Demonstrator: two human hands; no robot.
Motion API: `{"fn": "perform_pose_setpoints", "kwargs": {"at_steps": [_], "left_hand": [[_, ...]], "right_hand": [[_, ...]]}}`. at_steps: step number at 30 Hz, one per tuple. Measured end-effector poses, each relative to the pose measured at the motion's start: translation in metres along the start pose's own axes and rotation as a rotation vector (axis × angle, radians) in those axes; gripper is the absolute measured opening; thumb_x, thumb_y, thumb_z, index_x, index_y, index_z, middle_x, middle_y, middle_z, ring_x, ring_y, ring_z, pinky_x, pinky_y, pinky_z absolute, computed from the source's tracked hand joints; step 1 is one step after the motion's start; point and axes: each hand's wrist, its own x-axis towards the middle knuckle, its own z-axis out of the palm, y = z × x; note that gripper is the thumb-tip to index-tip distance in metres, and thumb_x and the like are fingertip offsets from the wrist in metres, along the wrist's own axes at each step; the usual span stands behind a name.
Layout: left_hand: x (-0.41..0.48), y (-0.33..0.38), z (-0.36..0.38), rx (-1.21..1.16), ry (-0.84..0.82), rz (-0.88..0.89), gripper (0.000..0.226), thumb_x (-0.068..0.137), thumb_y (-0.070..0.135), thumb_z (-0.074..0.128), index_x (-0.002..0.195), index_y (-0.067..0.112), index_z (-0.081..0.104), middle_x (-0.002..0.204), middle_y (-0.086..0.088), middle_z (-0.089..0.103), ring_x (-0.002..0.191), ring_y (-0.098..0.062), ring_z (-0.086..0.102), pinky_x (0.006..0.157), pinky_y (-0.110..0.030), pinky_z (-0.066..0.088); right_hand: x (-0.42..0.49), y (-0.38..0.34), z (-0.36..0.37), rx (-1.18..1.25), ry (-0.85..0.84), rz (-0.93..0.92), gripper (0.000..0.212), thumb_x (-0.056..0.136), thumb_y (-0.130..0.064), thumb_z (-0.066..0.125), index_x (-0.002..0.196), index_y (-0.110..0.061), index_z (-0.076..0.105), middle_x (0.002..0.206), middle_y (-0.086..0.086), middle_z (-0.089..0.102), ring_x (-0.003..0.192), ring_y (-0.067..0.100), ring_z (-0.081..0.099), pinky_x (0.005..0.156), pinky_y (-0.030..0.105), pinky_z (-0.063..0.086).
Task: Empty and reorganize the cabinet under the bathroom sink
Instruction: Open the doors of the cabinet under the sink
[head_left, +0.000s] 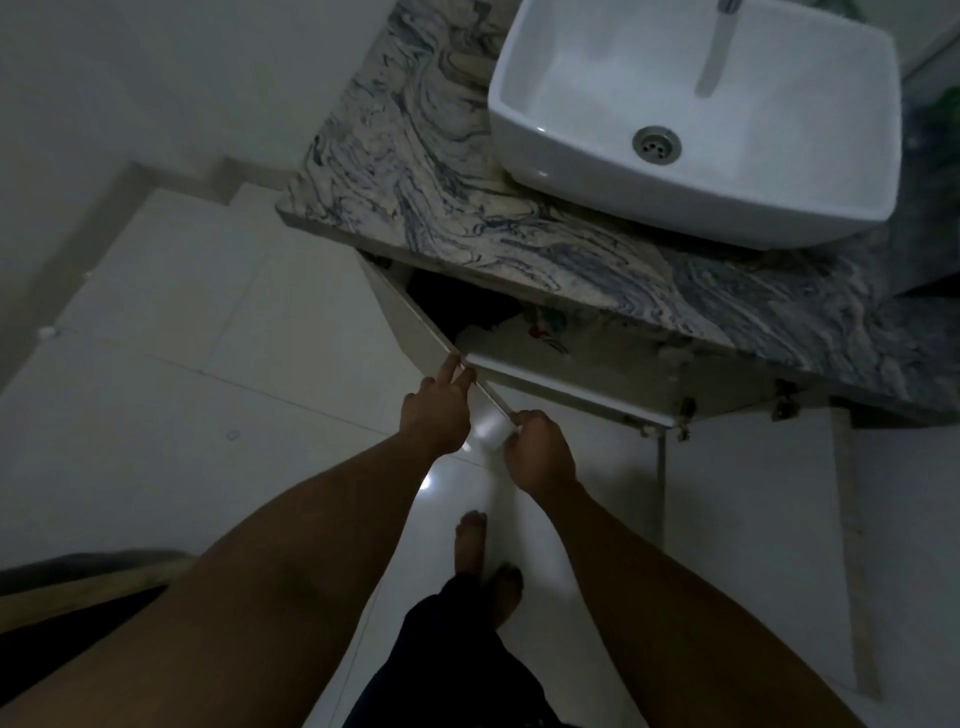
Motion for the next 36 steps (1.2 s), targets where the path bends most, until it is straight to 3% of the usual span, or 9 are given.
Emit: {"fn": "perform_pose_setpoints", "kwargs": {"at_steps": [6,10,16,20,22,24,26,31,36], "left_hand": [[-0.031,-0.027,0.01,-0.038,0.02,-0.054,0.074,0.09,0.008,0.055,0.155,0.022,0.021,0.165,0.005,-0.002,0.133,-0.032,0.042,0.095,-0.049,0.049],[-0.048,-0.061,0.018,-0.136,0.038,-0.033,0.074,0.09,0.002,0.051,0.155,0.019,0.02,0.165,0.006,-0.005,0.104,-0.027,0.062,0.075,-0.04,0.057],[-0.059,-0.126,0.019,-0.364,0.15,0.098,0.055,0.094,0.0,0.049,0.147,0.004,0.039,0.162,-0.008,0.016,0.136,-0.028,0.044,0.105,-0.028,0.042],[-0.061,-0.177,0.02,-0.394,0.143,0.113,0.053,0.092,0.002,0.056,0.144,0.005,0.046,0.159,-0.012,0.026,0.137,-0.026,0.042,0.105,-0.025,0.036],[-0.062,-0.2,0.017,-0.442,0.091,0.078,0.055,0.091,0.006,0.059,0.144,0.008,0.047,0.152,-0.018,0.037,0.139,-0.03,0.039,0.11,-0.033,0.037],[-0.062,-0.222,0.011,-0.531,0.062,0.028,0.059,0.087,0.001,0.06,0.144,0.011,0.048,0.141,-0.018,0.051,0.126,-0.032,0.053,0.101,-0.032,0.045],[-0.066,-0.245,0.003,-0.588,0.073,0.0,0.063,0.084,-0.007,0.054,0.144,0.011,0.049,0.136,-0.016,0.057,0.112,-0.028,0.063,0.089,-0.024,0.049],[-0.072,-0.297,-0.026,-0.581,0.128,-0.043,0.057,0.086,-0.006,0.047,0.138,0.014,0.056,0.132,-0.008,0.063,0.113,-0.024,0.064,0.087,-0.025,0.05],[-0.065,-0.33,-0.049,-0.495,0.051,-0.044,0.052,0.086,-0.001,0.057,0.135,0.014,0.059,0.129,-0.011,0.065,0.114,-0.025,0.064,0.095,-0.029,0.05]], "right_hand": [[-0.029,-0.021,0.032,-0.08,-0.067,-0.097,0.026,0.09,-0.007,0.054,0.11,-0.006,0.07,0.106,0.01,0.071,0.097,0.022,0.068,0.085,0.028,0.055],[-0.046,-0.042,0.06,-0.064,-0.141,-0.132,0.022,0.09,-0.012,0.055,0.103,-0.008,0.073,0.102,0.006,0.072,0.094,0.02,0.069,0.083,0.027,0.055],[-0.063,-0.088,0.097,0.181,-0.148,-0.132,0.014,0.085,-0.001,0.063,0.092,0.001,0.075,0.093,0.014,0.074,0.081,0.015,0.065,0.071,0.006,0.045],[-0.066,-0.127,0.14,0.31,-0.194,0.066,0.028,0.087,-0.004,0.06,0.114,-0.007,0.068,0.109,0.011,0.07,0.096,0.021,0.067,0.089,0.034,0.055],[-0.064,-0.148,0.163,0.326,-0.197,0.067,0.029,0.092,-0.006,0.05,0.114,-0.009,0.068,0.109,0.011,0.07,0.094,0.025,0.069,0.087,0.042,0.056],[-0.063,-0.172,0.178,0.387,-0.194,0.116,0.03,0.092,-0.002,0.047,0.111,-0.008,0.07,0.107,0.012,0.071,0.091,0.027,0.069,0.084,0.045,0.057],[-0.062,-0.196,0.189,0.5,-0.205,0.212,0.032,0.091,0.003,0.048,0.115,-0.006,0.068,0.11,0.015,0.07,0.092,0.027,0.068,0.08,0.042,0.058],[-0.059,-0.252,0.212,0.747,-0.299,0.314,0.04,0.093,0.013,0.043,0.129,0.001,0.055,0.118,0.021,0.062,0.096,0.026,0.06,0.054,0.014,0.045],[-0.049,-0.283,0.233,0.738,-0.289,0.245,0.044,0.089,0.016,0.045,0.128,-0.001,0.058,0.125,0.021,0.062,0.1,0.023,0.058,0.06,0.016,0.041]]}}
